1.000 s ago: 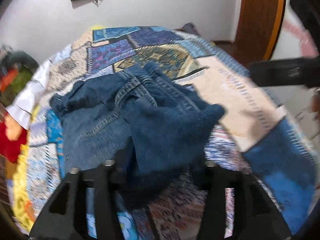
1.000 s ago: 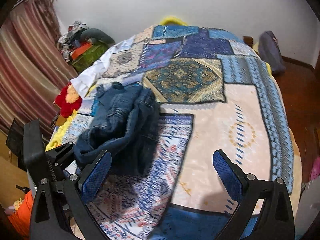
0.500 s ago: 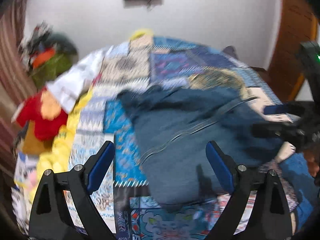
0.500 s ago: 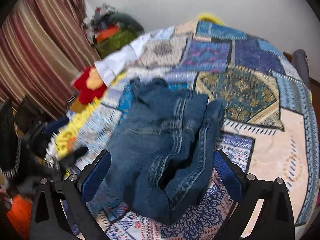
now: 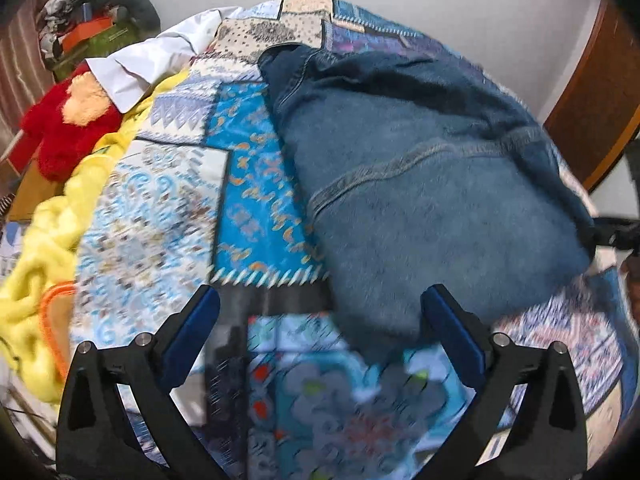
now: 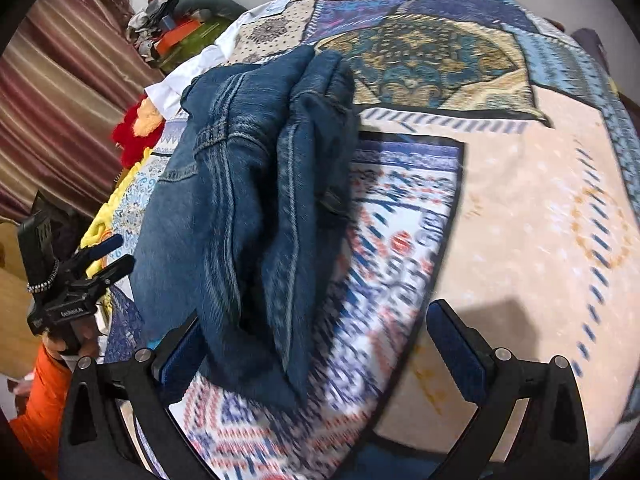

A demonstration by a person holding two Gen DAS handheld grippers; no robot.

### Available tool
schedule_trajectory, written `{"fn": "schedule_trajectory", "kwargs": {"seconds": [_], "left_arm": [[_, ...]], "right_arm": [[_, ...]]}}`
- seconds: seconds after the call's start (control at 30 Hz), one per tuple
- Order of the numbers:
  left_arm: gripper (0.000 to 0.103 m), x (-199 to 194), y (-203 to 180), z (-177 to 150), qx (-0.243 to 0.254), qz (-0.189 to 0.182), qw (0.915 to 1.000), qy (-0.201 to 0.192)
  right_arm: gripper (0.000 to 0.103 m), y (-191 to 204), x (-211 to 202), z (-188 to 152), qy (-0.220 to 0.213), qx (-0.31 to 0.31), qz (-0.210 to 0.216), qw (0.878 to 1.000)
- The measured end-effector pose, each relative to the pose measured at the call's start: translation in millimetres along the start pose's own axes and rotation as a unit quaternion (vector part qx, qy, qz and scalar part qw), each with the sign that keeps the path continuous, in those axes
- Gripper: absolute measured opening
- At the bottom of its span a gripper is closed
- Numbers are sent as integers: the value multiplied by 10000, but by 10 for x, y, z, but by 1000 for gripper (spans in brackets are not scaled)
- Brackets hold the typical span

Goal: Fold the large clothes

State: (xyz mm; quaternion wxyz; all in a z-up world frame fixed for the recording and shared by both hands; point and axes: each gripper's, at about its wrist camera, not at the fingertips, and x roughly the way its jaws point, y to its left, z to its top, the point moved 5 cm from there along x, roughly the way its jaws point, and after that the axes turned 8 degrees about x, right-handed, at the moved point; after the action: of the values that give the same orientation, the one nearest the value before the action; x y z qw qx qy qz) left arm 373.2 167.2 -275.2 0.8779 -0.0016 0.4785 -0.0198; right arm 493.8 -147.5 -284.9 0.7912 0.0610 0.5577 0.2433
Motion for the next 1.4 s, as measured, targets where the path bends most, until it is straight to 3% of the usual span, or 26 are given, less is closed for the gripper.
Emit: {"fn": "schedule_trajectory", "kwargs": {"seconds": [0.2,0.43,0.53,0.7,0.83,0.9,1.0,1.07,1.27,1.4], "left_arm": [[101,-246,196,91,410,637,9971,-41],[101,-305,334,784,108,435,9979,-458],[101,-78,281,1137,21,133,9990,-432],[101,522,133,1550,-113,-186,9996,-174],[101,944,124,1712,-468,-347,9983,0],[101,1160,168,1750,-702,-250,9971,166],[102,1323,183,1764,-723,-268,9968,228],[101,1264,185,1777,-656,-173,9976,147],[98,732,291,1791,-42,564,9981,-254],[98,327,379,1709,150,495,9974,-492]], "right_arm": [[102,75,-398,61,-325,-473,-422,9975],[103,399,-641,570,-944,-571,-92,9939],[103,600,-470,873,-922,-454,98,9947],[103,709,62,1256,-466,-227,297,9982],[103,509,528,1398,-142,17,68,9999],[103,275,705,1434,-55,220,-76,9997],[103,79,790,1424,7,399,115,9991],[103,71,735,1402,-82,322,89,9994],[103,205,302,1359,-491,-74,-307,9983],[103,289,10,1259,-607,-128,-93,9980]]}}
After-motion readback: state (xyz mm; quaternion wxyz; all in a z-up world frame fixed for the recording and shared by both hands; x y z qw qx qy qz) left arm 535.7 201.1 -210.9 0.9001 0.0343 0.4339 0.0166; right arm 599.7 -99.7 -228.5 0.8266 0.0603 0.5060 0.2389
